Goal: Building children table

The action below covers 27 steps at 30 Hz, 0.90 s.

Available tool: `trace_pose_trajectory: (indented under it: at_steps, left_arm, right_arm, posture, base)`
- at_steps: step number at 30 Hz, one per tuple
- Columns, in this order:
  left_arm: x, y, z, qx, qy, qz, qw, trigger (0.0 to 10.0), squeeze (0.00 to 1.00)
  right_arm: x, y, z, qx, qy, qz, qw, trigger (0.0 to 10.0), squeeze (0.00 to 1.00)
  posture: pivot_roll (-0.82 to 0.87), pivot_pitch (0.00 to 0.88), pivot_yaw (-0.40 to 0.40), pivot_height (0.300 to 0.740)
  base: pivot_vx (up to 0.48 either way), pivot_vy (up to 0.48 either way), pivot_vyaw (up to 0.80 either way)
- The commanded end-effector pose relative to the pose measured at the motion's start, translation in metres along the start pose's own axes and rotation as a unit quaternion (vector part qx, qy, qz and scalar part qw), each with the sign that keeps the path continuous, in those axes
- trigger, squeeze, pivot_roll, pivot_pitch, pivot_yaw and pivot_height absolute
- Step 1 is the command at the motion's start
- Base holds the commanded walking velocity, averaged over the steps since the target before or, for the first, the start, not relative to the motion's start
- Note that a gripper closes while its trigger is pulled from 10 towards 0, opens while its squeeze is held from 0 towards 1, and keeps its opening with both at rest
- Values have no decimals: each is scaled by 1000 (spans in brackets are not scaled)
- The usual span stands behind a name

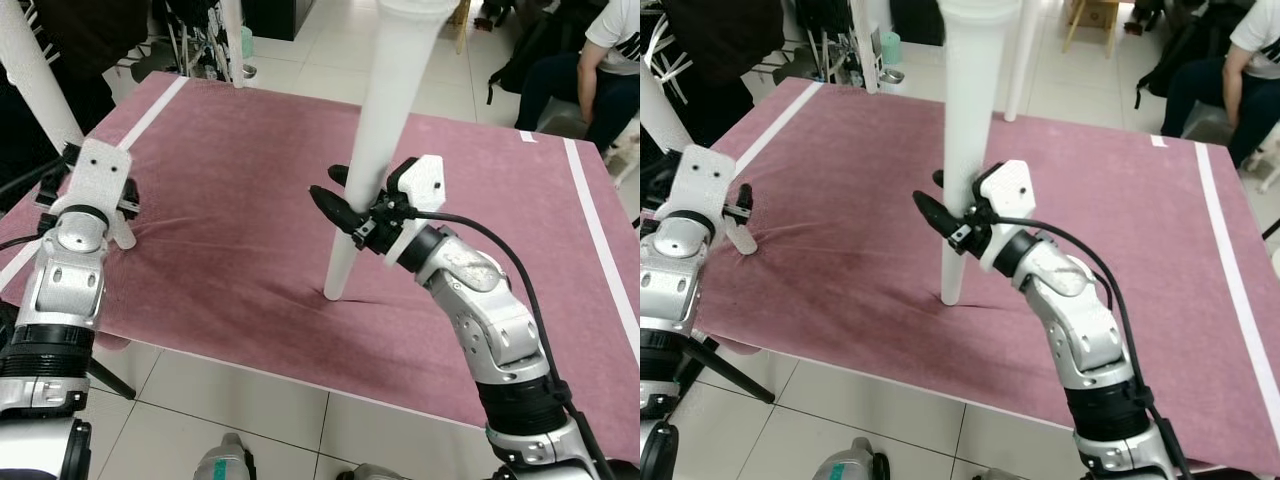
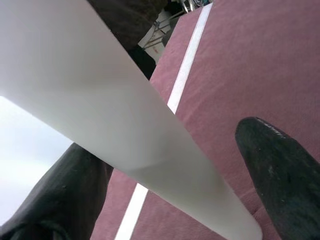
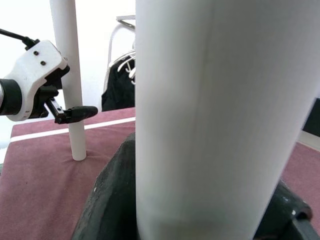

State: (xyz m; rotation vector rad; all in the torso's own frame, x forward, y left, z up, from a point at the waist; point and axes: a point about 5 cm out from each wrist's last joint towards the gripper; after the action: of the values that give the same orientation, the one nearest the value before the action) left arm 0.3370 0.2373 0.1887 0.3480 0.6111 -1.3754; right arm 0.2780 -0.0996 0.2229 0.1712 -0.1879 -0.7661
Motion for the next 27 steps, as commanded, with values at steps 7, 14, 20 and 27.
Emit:
trace_pose_trajectory:
  at_steps: [7,14,20,27]
  left_arm:
    - [10,-6,6,23,-30,-48,998,10000,0]
    - [14,-28,5,57,-120,-104,986,10000,0]
    - [24,-66,2,122,-146,-236,953,10000,0]
    - [31,-75,-2,132,-143,-268,944,10000,0]
  right_arm:
    - [0,1,-6,-8,-12,-2,1000,10000,0]
    - [2,-5,-9,-11,1,-5,1000,10000,1000]
    - [-2,-13,-7,-21,19,48,998,10000,0]
    - [-5,-26,-15,-43,40,51,997,10000,0]
  posture:
    - [60,0,19,740]
    - [61,0,24,740]
    - [76,0,15,740]
    - [76,0,7,740]
  base:
    - [0,0,0]
    - [0,0,0]
    - [0,0,0]
    - [0,0,0]
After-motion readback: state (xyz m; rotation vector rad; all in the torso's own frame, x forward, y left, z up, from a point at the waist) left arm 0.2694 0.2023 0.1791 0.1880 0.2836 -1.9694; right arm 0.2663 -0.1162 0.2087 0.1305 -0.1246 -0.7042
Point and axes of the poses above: a point about 5 cm out from each wrist's last joint towards the gripper, its own y axis pointing out of the wrist towards the gripper, its own z axis along the axis of the wrist's last joint, x = y × z, and after that the axes turned 6 degrees about y, right-handed
